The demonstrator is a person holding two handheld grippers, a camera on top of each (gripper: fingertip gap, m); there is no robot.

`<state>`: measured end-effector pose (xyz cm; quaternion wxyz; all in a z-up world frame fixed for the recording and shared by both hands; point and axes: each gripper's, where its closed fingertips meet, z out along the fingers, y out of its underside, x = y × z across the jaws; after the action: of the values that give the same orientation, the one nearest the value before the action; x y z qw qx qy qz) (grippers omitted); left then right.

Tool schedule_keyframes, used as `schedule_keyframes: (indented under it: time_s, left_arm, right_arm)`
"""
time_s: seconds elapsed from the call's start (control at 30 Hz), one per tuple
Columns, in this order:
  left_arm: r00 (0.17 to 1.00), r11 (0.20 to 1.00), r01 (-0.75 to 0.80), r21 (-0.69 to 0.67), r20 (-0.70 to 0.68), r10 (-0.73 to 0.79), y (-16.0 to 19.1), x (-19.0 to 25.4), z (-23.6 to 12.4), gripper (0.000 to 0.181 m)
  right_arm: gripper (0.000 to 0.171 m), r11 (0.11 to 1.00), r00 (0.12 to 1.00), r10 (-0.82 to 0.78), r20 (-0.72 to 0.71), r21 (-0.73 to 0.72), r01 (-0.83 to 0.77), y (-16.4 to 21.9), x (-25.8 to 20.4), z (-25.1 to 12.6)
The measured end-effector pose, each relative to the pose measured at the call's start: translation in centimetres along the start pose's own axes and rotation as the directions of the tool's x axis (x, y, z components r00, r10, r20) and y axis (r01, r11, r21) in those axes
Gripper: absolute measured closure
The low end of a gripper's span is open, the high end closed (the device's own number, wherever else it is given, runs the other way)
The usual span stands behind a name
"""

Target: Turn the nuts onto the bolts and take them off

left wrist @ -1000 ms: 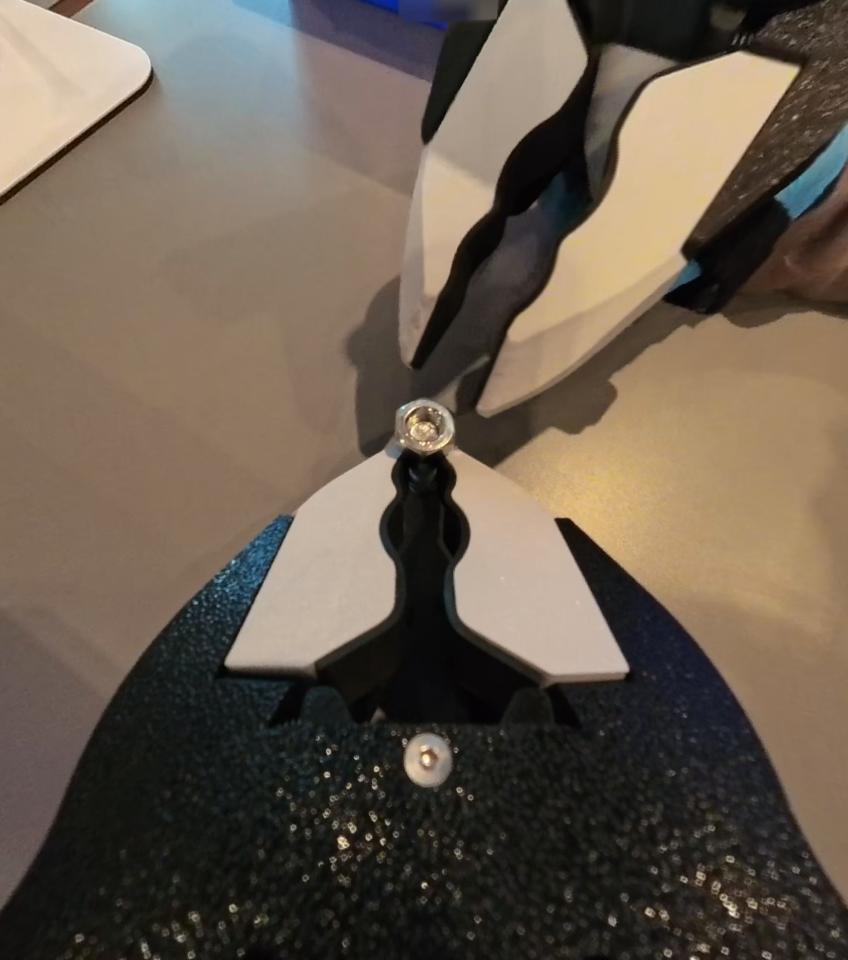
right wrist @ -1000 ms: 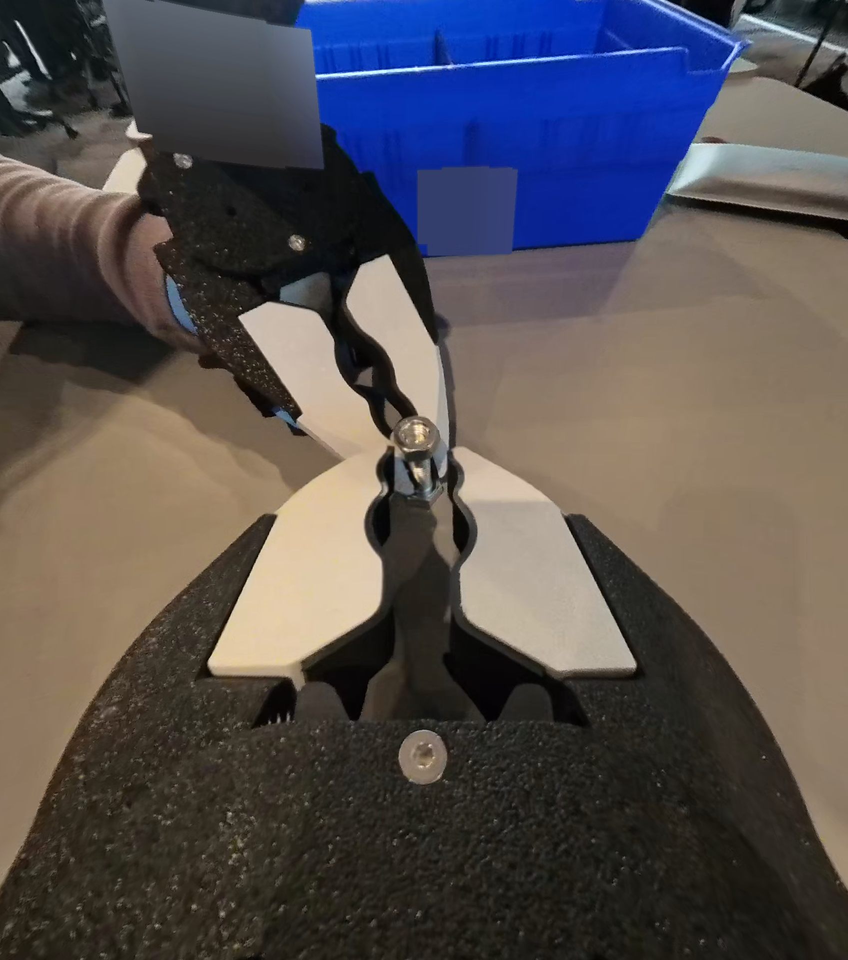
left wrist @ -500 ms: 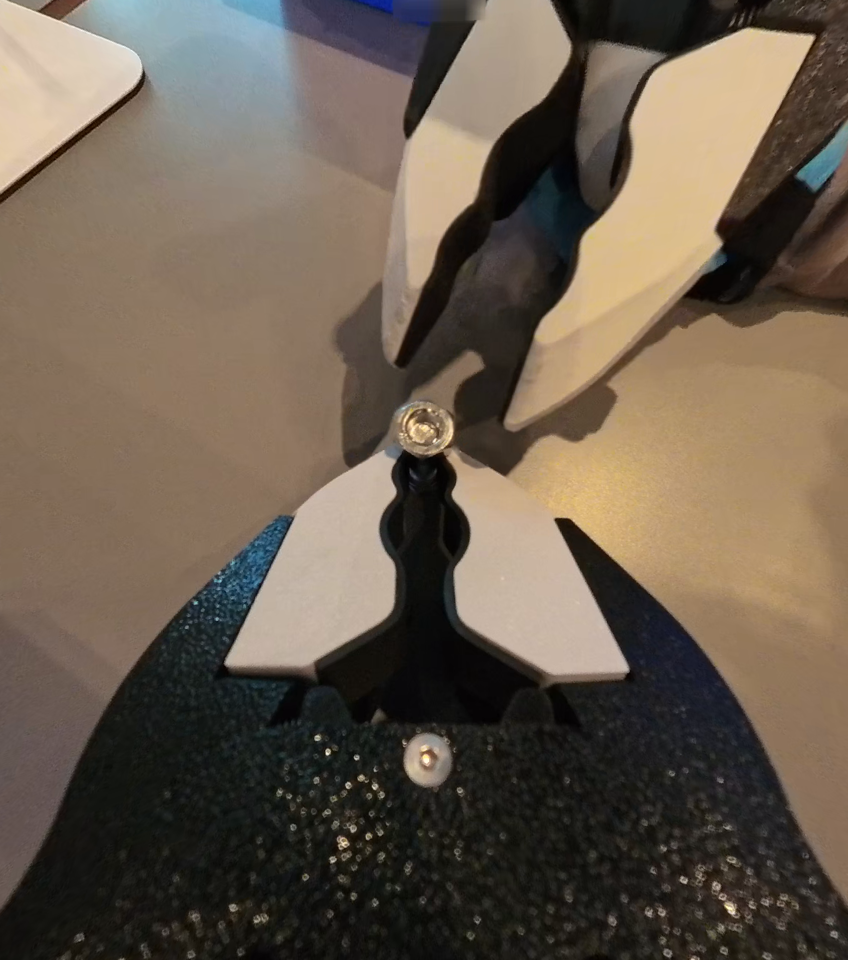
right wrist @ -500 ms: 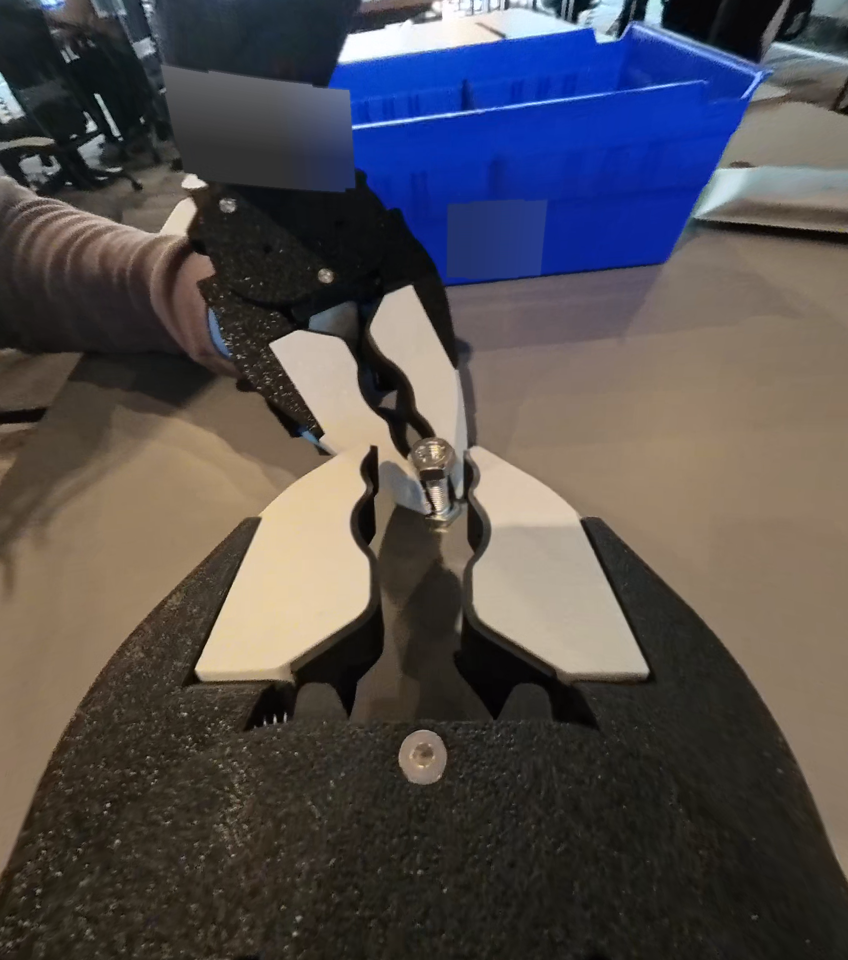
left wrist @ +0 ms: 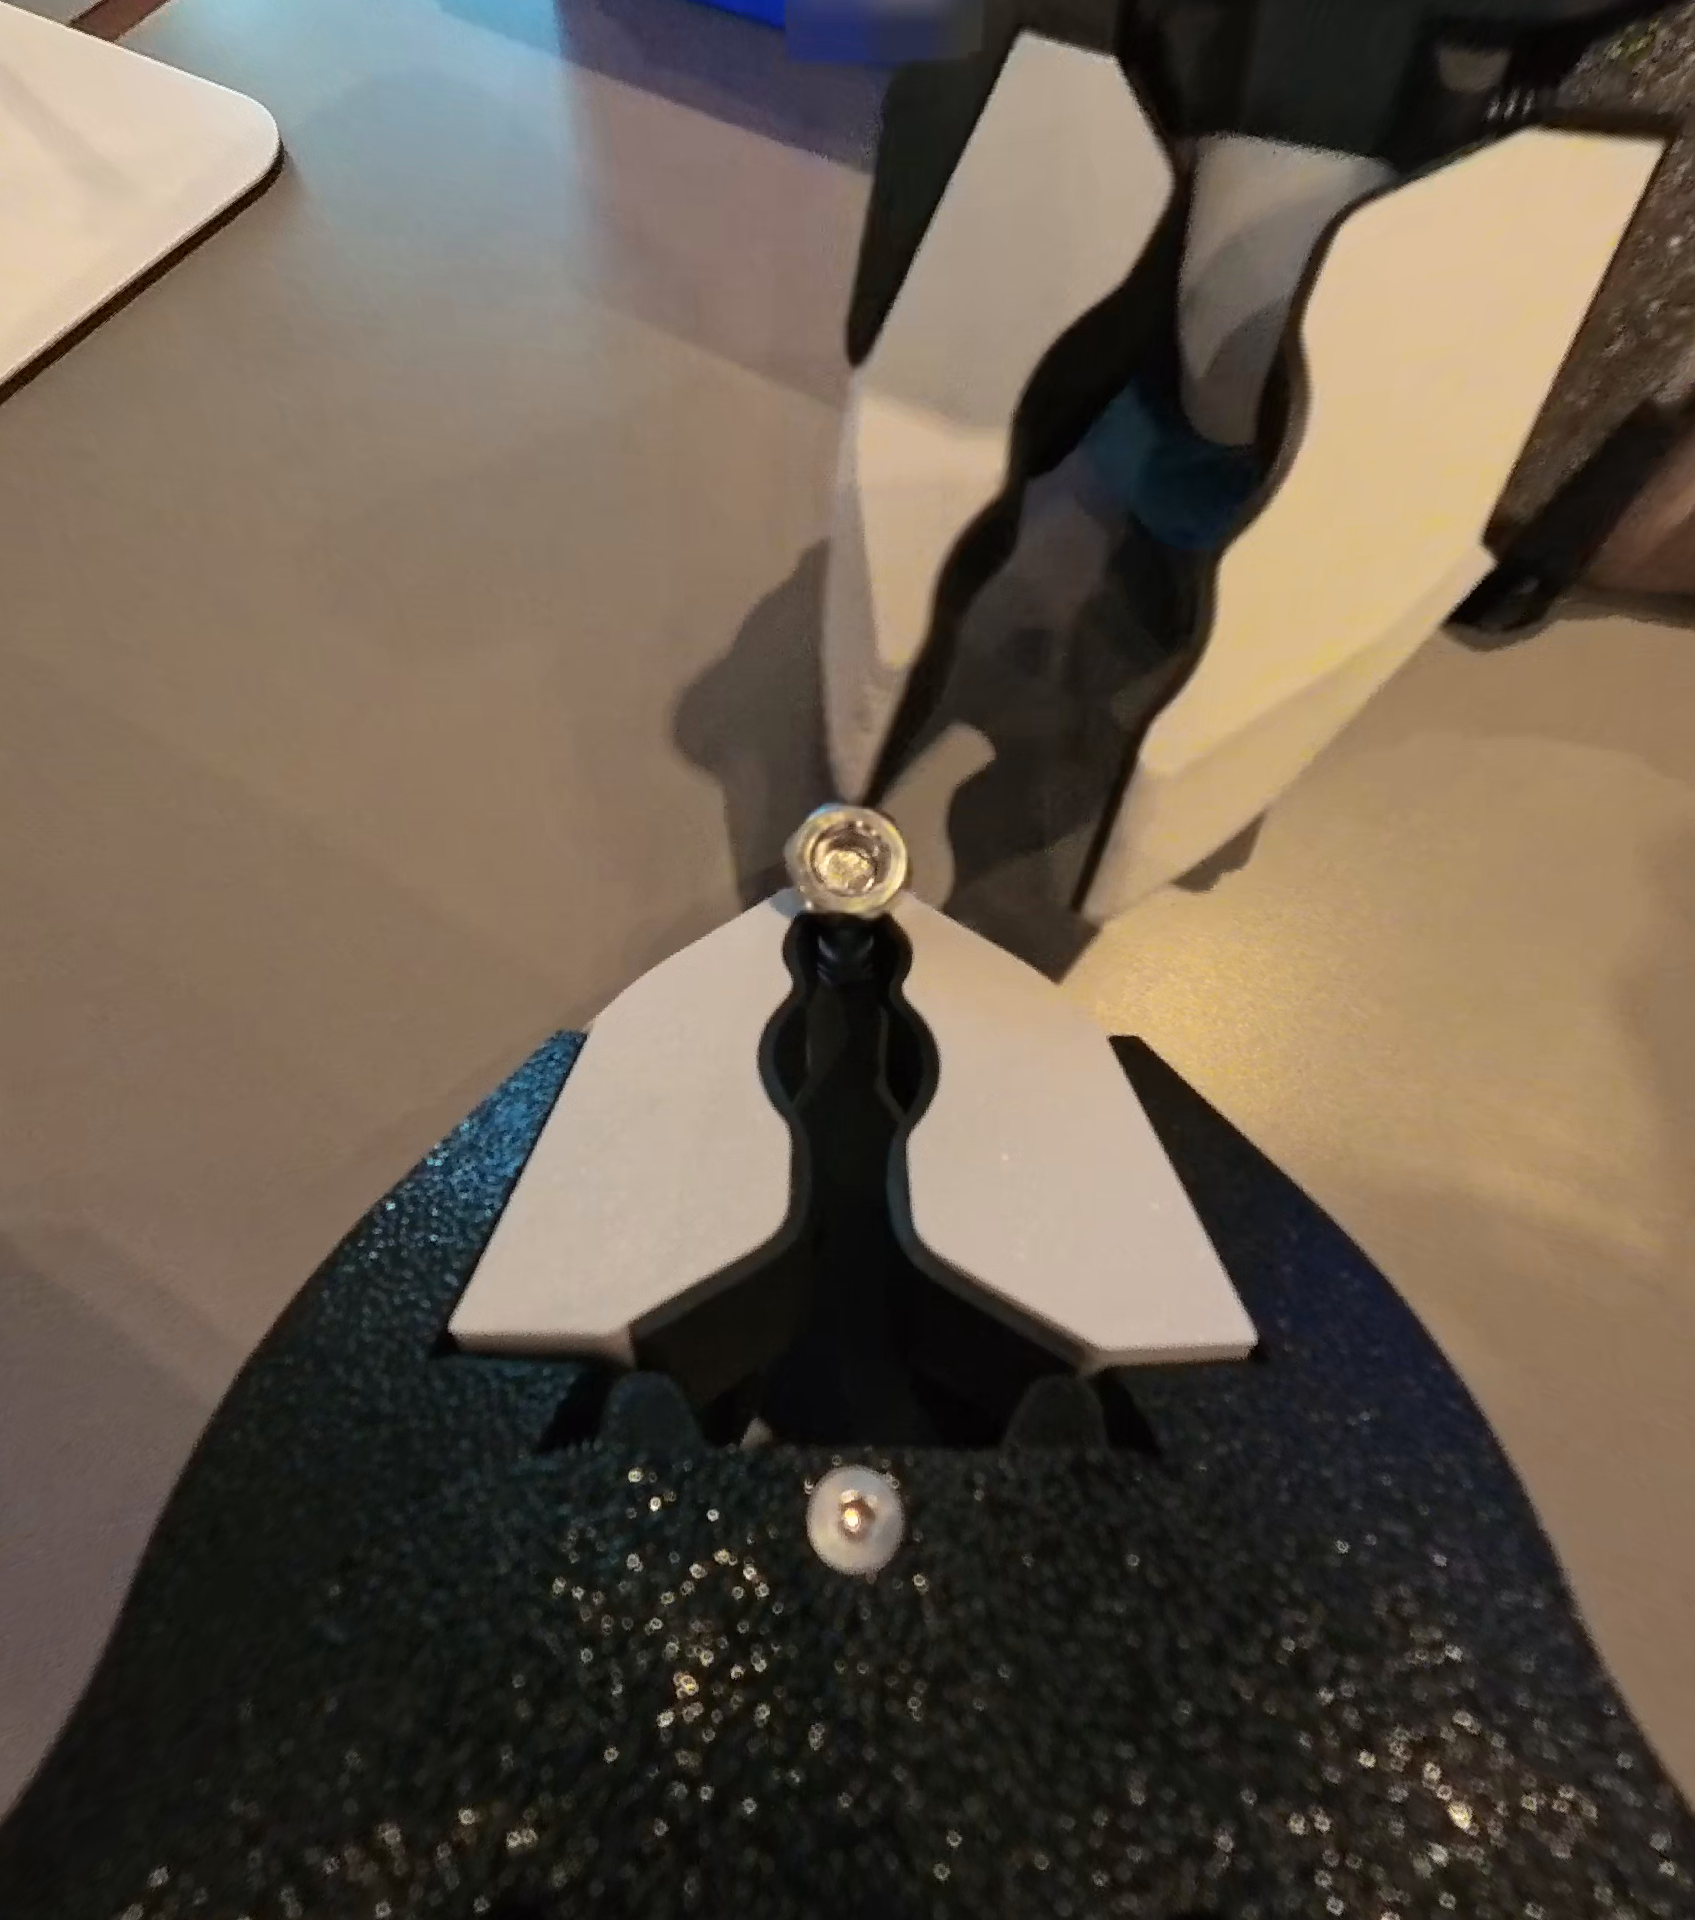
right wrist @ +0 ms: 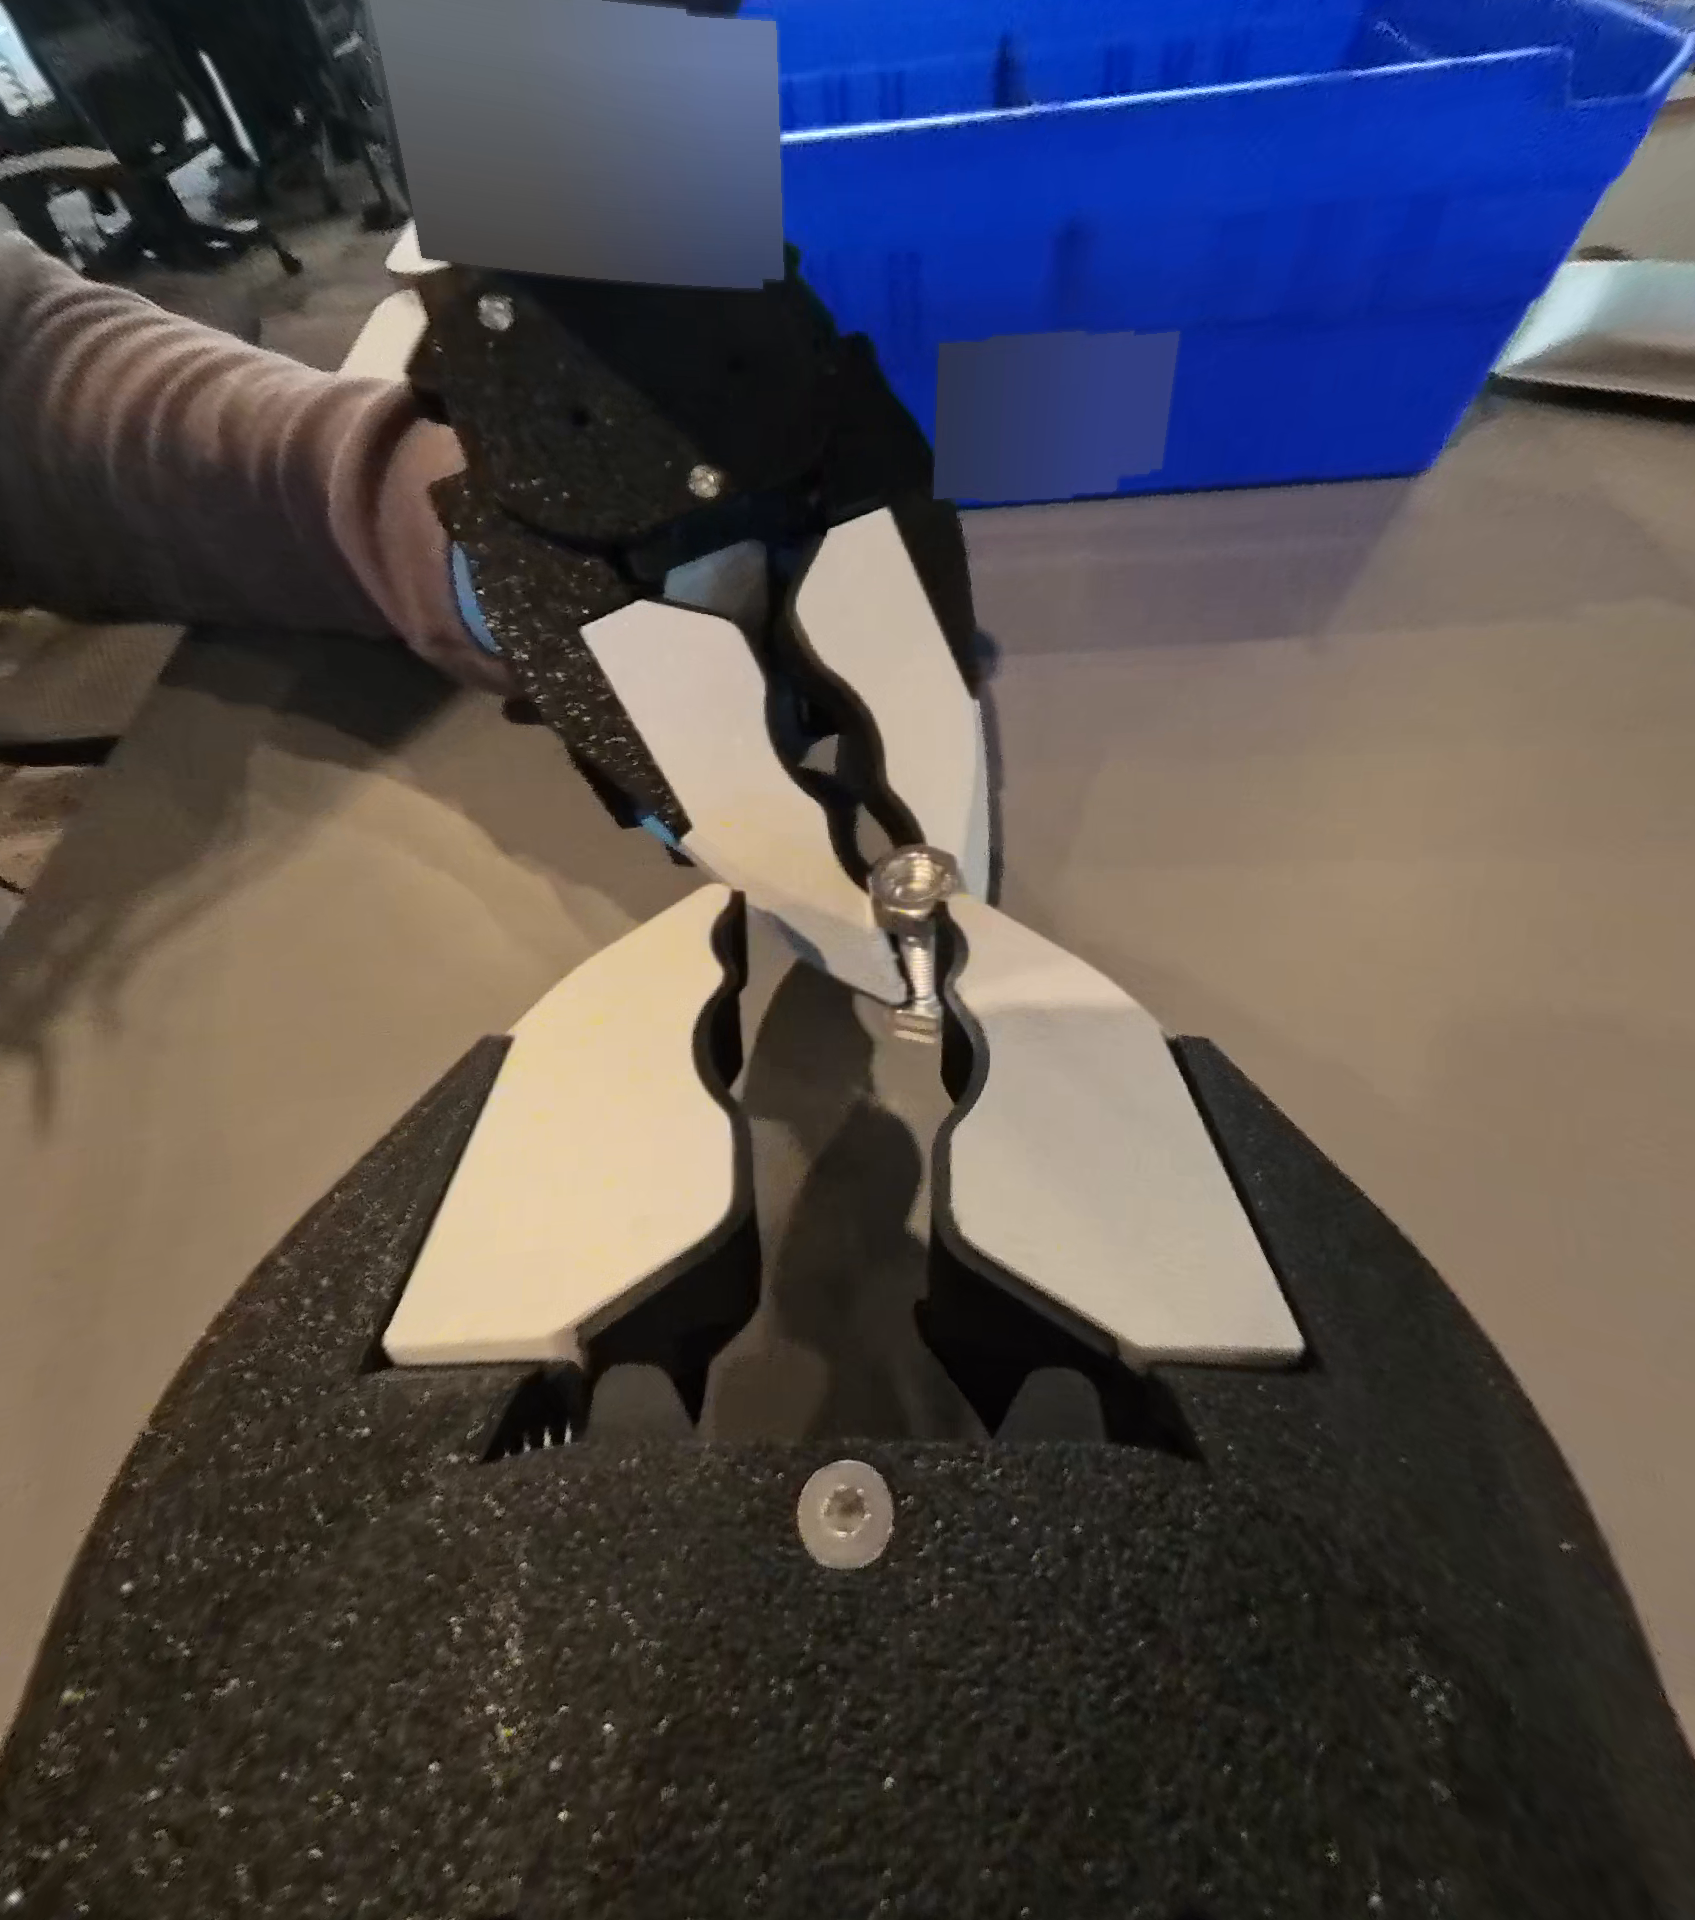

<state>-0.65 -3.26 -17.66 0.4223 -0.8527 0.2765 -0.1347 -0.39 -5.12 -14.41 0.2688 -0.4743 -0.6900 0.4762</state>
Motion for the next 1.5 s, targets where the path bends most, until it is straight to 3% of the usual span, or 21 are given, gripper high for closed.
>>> schedule_keyframes:
  time_s: [0.07, 0.23, 0.33, 0.4, 0.63, 0.8, 1.2, 1.27, 1.5]
  left_arm:
    - [1.0, 1.0, 0.0, 0.0, -0.001, 0.0, 0.0, 0.0, 0.0, 0.172]
    - [1.0, 1.0, -0.001, 0.0, -0.001, 0.001, 0.0, 0.0, 0.0, 0.172]
    - [1.0, 1.0, -0.002, 0.0, -0.002, 0.002, 0.0, 0.0, 0.0, 0.172]
    - [1.0, 1.0, -0.002, 0.0, -0.003, 0.002, 0.0, 0.0, 0.0, 0.171]
    - [1.0, 1.0, -0.006, 0.0, -0.008, 0.006, 0.0, 0.1, 0.0, 0.172]
    - [1.0, 1.0, -0.012, -0.01, -0.02, 0.012, 0.3, 0.2, -0.1, 0.147]
    - [1.0, 1.0, 0.015, -0.025, 0.019, -0.015, 0.4, -0.4, -0.1, 0.162]
    - [1.0, 1.0, 0.015, -0.025, 0.018, -0.014, 0.4, -0.3, -0.1, 0.164]
    - [1.0, 1.0, 0.013, -0.024, 0.016, -0.013, 0.4, -0.3, -0.2, 0.165]
  right_arm:
    - [0.153, 1.0, 0.998, 0.026, 0.05, 0.005, -0.027, 0.1, -0.5, -0.4]
    - [0.14, 0.999, 0.999, 0.02, -0.051, 0.033, -0.018, -0.4, 1.0, -0.3]
    - [0.14, 1.0, 1.0, 0.009, -0.015, -0.019, -0.009, 0.3, 0.2, 0.1]
    - [0.164, 1.0, 0.998, 0.019, 0.066, -0.018, -0.018, 0.5, -0.8, -0.4]
    - [0.138, 1.0, 0.998, -0.006, -0.059, 0.001, 0.006, 0.0, 1.0, 0.0]
    - [0.136, 0.998, 0.997, -0.051, -0.054, -0.046, 0.049, 0.5, 0.6, 0.4]
    - [0.136, 0.999, 1.0, -0.027, -0.008, -0.033, 0.027, 0.4, 0.1, 0.3]
    - [0.15, 0.999, 0.998, -0.003, 0.059, -0.032, 0.005, 0.5, -0.8, 0.0]
    - [0.136, 1.0, 1.0, -0.004, -0.006, -0.006, 0.004, 0.0, 0.2, 0.2]
